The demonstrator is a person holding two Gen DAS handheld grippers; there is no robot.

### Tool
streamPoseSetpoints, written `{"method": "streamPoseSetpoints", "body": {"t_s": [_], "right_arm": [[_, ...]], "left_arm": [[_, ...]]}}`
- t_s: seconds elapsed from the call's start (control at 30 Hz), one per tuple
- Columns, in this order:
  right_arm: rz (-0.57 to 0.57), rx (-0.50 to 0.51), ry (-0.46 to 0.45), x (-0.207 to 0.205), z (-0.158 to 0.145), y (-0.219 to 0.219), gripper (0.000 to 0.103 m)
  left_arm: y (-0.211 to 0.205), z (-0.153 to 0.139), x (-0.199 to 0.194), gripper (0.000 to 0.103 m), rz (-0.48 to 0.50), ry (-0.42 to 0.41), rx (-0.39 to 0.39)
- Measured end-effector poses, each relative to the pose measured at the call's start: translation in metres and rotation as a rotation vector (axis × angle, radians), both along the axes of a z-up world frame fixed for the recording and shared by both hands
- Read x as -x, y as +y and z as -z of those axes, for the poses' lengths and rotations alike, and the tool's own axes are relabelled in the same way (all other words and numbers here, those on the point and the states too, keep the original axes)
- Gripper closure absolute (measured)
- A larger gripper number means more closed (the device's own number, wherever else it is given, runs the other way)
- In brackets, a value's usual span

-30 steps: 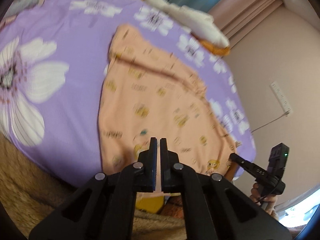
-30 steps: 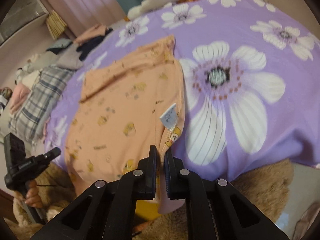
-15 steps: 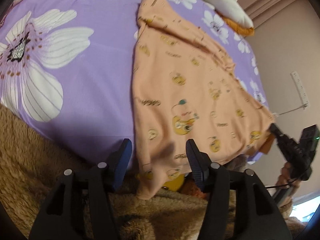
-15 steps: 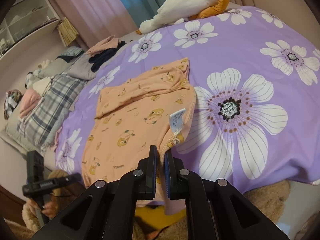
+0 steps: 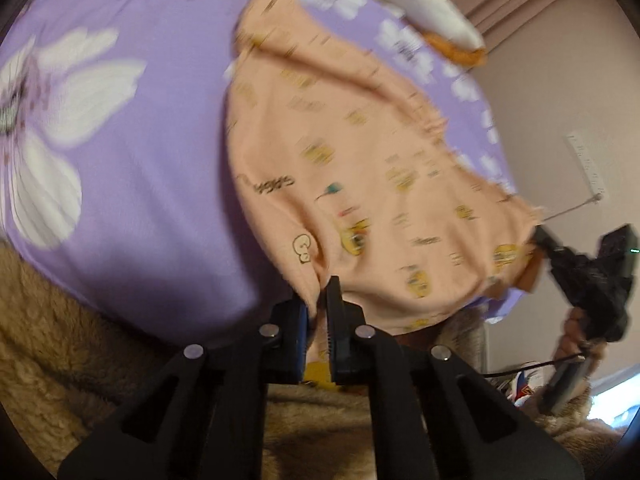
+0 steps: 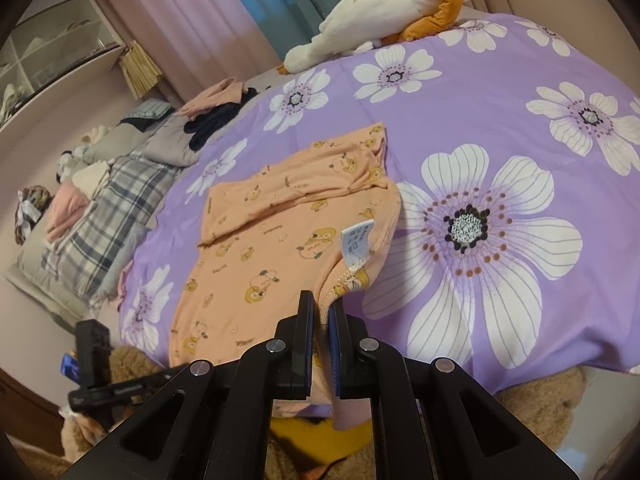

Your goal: Fold small clothes

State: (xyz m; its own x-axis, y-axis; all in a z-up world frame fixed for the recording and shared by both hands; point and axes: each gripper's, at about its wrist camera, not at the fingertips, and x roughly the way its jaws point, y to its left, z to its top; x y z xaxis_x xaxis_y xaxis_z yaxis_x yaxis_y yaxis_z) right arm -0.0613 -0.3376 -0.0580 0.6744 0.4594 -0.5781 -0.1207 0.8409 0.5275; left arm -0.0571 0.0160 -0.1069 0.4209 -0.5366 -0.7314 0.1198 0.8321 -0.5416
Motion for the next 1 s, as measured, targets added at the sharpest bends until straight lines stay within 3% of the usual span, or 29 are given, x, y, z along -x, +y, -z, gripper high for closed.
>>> {"method": "streamPoseSetpoints", "body": {"t_s": [0.13, 0.37, 0.53, 1.0], "right_arm": [[0.01, -0.015, -0.016, -0.003, -0.006, -0.007, 0.094], [0.037, -0.044, -0.042, -0.026, -0.015, -0.018, 0.094], [0.035, -0.032, -0.019, -0.058, -0.015, -0.014, 0.094], [0.093, 0.095, 0.22, -0.161, 0.034, 0.007, 0.094]], "left_arm": [[0.01, -0.038, -0.002, 0.096, 0.0, -0.098, 0.055], [0.028, -0.06, -0.029, 0.096, -0.063, -0.162, 0.067], [0.027, -0.053, -0.073, 0.096, -0.098, -0.102, 0.042], [0.014, -0.013, -0.173, 0.095, -0.13, 0.06, -0.14]]}}
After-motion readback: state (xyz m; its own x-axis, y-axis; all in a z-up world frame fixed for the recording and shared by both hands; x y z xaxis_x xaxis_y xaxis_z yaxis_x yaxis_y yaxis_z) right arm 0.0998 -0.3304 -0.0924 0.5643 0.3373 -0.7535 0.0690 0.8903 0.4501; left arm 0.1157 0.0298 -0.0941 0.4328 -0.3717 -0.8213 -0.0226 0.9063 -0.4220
